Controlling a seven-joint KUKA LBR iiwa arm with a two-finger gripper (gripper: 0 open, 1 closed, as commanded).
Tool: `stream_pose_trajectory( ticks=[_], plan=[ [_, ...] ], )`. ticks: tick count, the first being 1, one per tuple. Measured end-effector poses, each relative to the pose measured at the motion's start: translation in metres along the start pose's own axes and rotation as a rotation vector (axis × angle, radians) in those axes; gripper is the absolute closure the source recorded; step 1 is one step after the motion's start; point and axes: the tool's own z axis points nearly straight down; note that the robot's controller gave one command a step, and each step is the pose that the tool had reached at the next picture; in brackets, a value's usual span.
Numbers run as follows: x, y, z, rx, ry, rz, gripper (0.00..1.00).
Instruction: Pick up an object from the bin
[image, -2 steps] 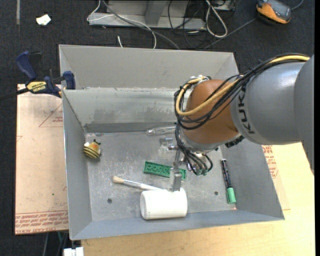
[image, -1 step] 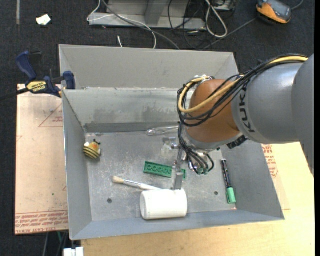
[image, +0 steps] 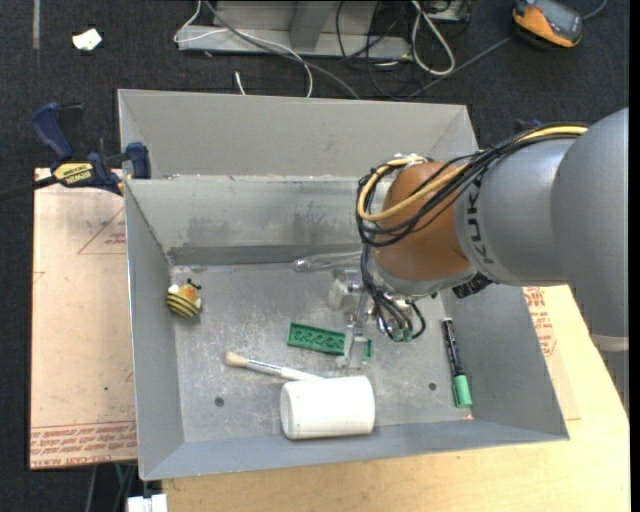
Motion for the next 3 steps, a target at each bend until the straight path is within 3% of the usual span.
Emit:
stream_pose_trajectory(
  ticks=[1,3],
  plan=[
    [0.006,0.017,-0.004,-0.006,-0.003,0.005,1.0],
    [0.007,0.017,-0.017,-0.007,-0.003,0.007,1.0]
  ],
)
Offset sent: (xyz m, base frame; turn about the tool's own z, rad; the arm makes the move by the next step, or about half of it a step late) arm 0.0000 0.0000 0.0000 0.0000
